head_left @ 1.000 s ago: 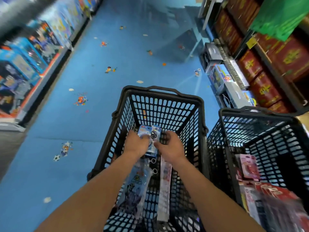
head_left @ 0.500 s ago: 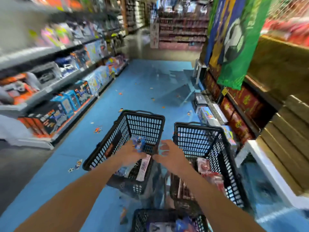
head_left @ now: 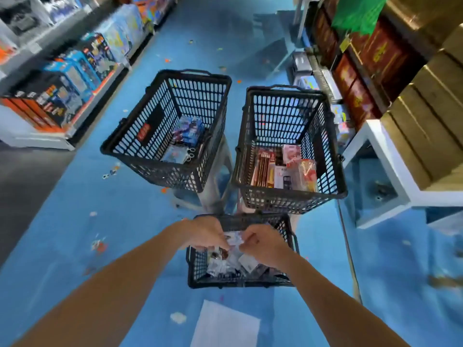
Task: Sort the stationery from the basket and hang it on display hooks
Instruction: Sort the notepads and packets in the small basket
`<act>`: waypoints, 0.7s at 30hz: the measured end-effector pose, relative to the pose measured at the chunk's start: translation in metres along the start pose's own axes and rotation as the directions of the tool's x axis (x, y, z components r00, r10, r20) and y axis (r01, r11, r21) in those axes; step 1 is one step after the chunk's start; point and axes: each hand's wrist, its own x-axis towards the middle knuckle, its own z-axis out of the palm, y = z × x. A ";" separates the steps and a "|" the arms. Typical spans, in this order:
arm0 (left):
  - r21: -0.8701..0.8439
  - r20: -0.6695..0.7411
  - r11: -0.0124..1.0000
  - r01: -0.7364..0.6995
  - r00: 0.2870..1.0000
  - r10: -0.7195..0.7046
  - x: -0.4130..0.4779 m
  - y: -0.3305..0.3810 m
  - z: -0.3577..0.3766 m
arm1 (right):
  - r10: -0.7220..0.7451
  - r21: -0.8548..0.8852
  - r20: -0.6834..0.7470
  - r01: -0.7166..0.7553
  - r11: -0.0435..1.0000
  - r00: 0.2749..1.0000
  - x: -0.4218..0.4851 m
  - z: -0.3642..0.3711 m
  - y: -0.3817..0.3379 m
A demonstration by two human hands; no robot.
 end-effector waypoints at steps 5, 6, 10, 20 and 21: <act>-0.136 -0.177 0.990 -0.038 0.984 0.013 0.087 -0.067 0.075 | 0.175 0.021 -0.064 -0.174 0.984 0.982 0.056 0.101 0.093; -0.161 -0.185 0.985 -0.057 0.982 0.027 0.107 -0.081 0.088 | 0.204 0.017 -0.057 -0.204 0.979 0.977 0.068 0.122 0.110; -0.162 -0.235 0.986 -0.025 0.972 -0.014 0.199 -0.136 0.134 | 0.294 0.027 -0.137 -0.293 0.956 0.946 0.120 0.191 0.175; -0.069 -0.307 0.995 -0.071 0.951 0.047 0.438 -0.193 0.211 | 0.316 0.111 -0.440 -0.298 0.948 0.841 0.289 0.268 0.317; -0.048 -0.327 0.995 -0.086 0.943 0.066 0.457 -0.192 0.214 | 0.298 0.075 -0.484 -0.301 0.951 0.823 0.303 0.267 0.329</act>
